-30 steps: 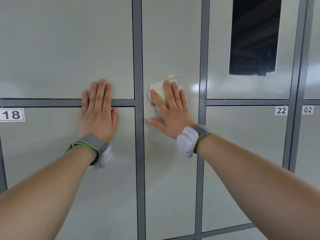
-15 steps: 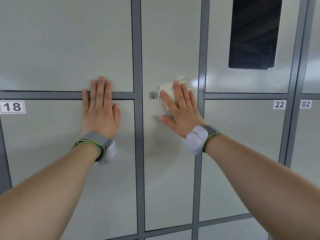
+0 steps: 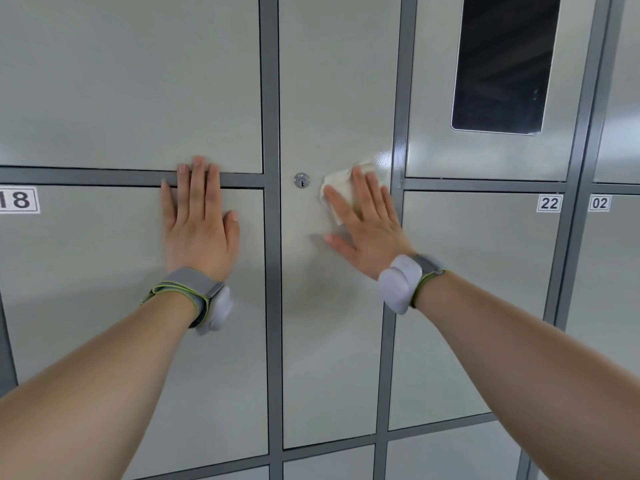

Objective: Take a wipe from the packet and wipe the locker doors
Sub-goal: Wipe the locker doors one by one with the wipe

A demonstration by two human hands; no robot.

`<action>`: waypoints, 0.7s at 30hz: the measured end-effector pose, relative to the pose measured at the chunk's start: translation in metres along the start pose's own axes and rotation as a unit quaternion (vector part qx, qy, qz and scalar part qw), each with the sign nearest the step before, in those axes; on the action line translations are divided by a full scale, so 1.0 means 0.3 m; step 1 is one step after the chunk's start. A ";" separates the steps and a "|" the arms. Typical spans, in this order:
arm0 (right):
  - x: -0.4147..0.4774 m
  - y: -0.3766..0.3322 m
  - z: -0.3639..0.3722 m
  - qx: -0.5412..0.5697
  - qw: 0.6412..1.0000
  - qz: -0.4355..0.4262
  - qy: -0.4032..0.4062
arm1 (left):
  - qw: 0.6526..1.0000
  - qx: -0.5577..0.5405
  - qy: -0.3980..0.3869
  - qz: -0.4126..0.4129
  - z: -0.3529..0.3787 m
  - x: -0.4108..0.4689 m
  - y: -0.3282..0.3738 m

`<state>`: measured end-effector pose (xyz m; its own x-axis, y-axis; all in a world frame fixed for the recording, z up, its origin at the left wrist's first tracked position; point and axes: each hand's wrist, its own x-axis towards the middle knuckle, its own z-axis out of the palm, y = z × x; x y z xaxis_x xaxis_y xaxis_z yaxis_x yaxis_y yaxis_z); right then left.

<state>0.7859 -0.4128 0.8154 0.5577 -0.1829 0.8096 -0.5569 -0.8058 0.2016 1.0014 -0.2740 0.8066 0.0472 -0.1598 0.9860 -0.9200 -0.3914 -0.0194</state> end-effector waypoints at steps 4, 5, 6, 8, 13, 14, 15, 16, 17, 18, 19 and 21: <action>0.030 -0.014 -0.019 0.019 0.998 0.055 -0.008 | 1.000 0.000 -0.004 0.003 -0.002 -0.008 -0.002; 0.017 -0.024 -0.008 0.024 0.998 0.055 -0.008 | 1.000 0.000 -0.003 0.003 -0.003 -0.006 -0.001; -0.006 -0.036 0.012 0.027 0.998 0.050 -0.014 | 1.000 0.002 -0.003 0.002 -0.003 -0.007 0.000; -0.064 -0.054 0.052 0.013 0.999 0.031 -0.026 | 1.000 0.001 -0.004 -0.005 -0.004 -0.010 0.003; -0.129 -0.038 0.083 -0.005 0.999 -0.010 -0.031 | 1.000 0.003 -0.009 -0.010 0.001 -0.026 0.008; -0.115 -0.027 0.072 -0.007 1.000 -0.015 -0.021 | 1.000 0.002 -0.009 -0.009 0.001 -0.028 0.008; -0.095 -0.016 0.053 -0.005 1.000 -0.011 -0.014 | 1.000 0.001 -0.008 -0.009 0.002 -0.031 0.008; -0.071 -0.005 0.032 0.002 1.000 0.005 -0.013 | 1.000 0.000 -0.008 -0.009 0.002 -0.033 0.009; -0.046 0.003 0.014 0.013 1.000 0.025 -0.014 | 1.000 -0.001 -0.006 -0.009 0.003 -0.034 0.009; -0.024 0.007 -0.001 0.025 0.999 0.046 -0.010 | 1.000 -0.003 -0.005 -0.009 0.002 -0.035 0.010; -0.007 0.007 -0.008 0.036 0.997 0.064 -0.004 | 1.000 -0.003 -0.003 -0.007 0.004 -0.035 0.010; -0.001 -0.010 0.000 0.048 0.996 0.081 0.003 | 1.000 -0.002 -0.002 -0.004 0.004 -0.037 0.006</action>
<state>0.7876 -0.4104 0.8145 0.4612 -0.3110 0.8310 -0.5779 -0.8160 0.0153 0.9997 -0.2741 0.7953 0.0554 -0.1612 0.9854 -0.9215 -0.3882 -0.0117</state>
